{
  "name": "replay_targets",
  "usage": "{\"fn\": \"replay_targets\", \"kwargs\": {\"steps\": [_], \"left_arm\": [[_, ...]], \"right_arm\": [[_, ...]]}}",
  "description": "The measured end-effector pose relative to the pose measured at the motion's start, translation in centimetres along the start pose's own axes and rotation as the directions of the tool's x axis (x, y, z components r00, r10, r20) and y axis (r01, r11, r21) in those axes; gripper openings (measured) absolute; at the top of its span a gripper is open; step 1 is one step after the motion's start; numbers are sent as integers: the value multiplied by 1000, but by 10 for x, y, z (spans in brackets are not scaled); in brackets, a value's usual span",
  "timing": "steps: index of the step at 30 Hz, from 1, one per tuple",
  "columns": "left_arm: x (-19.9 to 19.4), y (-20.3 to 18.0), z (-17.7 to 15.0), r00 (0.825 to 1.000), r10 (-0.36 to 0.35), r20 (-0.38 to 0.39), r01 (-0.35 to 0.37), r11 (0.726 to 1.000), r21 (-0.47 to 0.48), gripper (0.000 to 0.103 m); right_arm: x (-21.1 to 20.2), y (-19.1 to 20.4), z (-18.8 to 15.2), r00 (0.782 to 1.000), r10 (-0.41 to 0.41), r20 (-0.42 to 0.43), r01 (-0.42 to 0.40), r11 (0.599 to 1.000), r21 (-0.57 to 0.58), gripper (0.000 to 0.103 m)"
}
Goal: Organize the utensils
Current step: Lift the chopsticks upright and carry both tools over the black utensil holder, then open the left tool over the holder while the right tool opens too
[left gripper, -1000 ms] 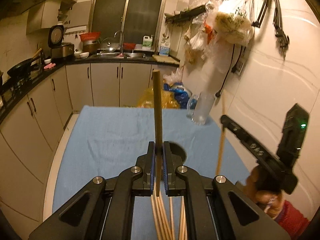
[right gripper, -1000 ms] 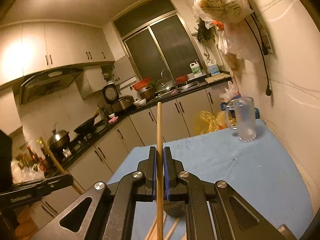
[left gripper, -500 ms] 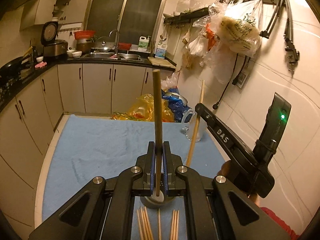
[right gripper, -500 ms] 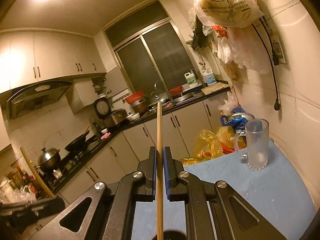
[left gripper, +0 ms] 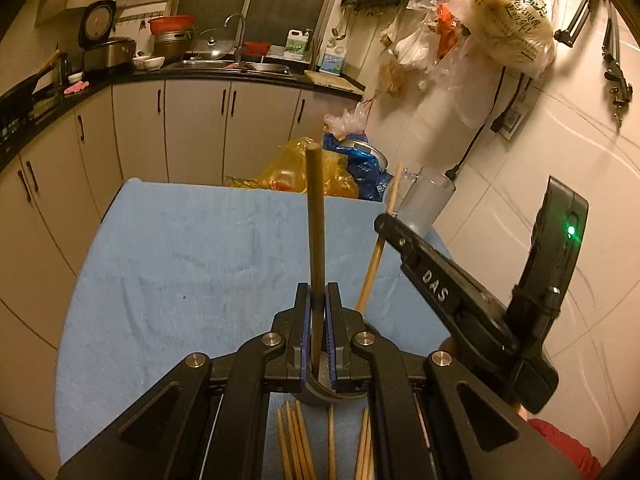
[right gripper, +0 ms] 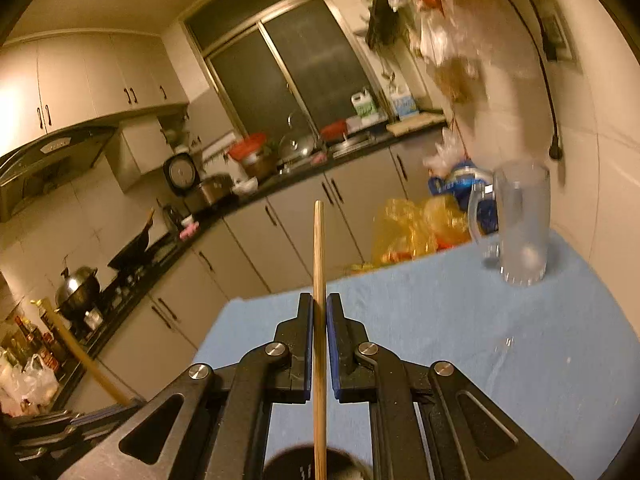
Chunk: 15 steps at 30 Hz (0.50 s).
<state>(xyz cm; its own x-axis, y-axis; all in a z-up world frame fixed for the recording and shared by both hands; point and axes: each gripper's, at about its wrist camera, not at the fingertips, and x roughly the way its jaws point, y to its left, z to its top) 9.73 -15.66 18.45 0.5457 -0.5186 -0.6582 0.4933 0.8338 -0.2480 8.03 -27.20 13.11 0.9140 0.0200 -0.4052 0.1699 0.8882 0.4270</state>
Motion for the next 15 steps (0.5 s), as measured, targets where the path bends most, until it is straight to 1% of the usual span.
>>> {"fn": "replay_targets", "kwargs": {"steps": [2, 3, 4, 5, 6, 7, 9, 12, 15], "left_arm": [[2, 1, -3, 1000, 5, 0, -5, 1000, 0, 8], [1, 0, -4, 1000, 2, -1, -2, 1000, -2, 12], [0, 1, -5, 1000, 0, -1, 0, 1000, -6, 17], [-2, 3, -6, 1000, 0, 3, 0, 1000, -9, 27], [-5, 3, -7, 1000, 4, 13, -3, 1000, -11, 33], [-8, 3, -7, 1000, 4, 22, -4, 1000, -11, 34], [-16, 1, -7, 999, 4, 36, -3, 1000, -9, 34], [-34, 0, -9, 998, 3, 57, -2, 1000, -6, 34], [-55, 0, -18, 997, 6, 82, -6, 1000, -2, 34]], "right_arm": [[0, -1, -5, 1000, -6, -16, 6, 1000, -3, 8], [-1, -3, -7, 1000, -2, -27, 2, 1000, 0, 9], [-1, -3, -8, 999, 1, -34, -1, 1000, 2, 11], [-4, -5, -8, 999, 4, -39, -3, 1000, 6, 13], [-6, -5, -8, 999, 4, -41, -4, 1000, 9, 18], [-10, -5, -7, 999, 7, -40, -6, 1000, 13, 24], [-23, -7, -5, 1000, 14, -26, -14, 1000, 16, 27], [-45, -10, -4, 1000, 14, -16, -13, 1000, 24, 27], [-72, -11, -8, 999, 36, -12, -35, 999, 38, 28]]}}
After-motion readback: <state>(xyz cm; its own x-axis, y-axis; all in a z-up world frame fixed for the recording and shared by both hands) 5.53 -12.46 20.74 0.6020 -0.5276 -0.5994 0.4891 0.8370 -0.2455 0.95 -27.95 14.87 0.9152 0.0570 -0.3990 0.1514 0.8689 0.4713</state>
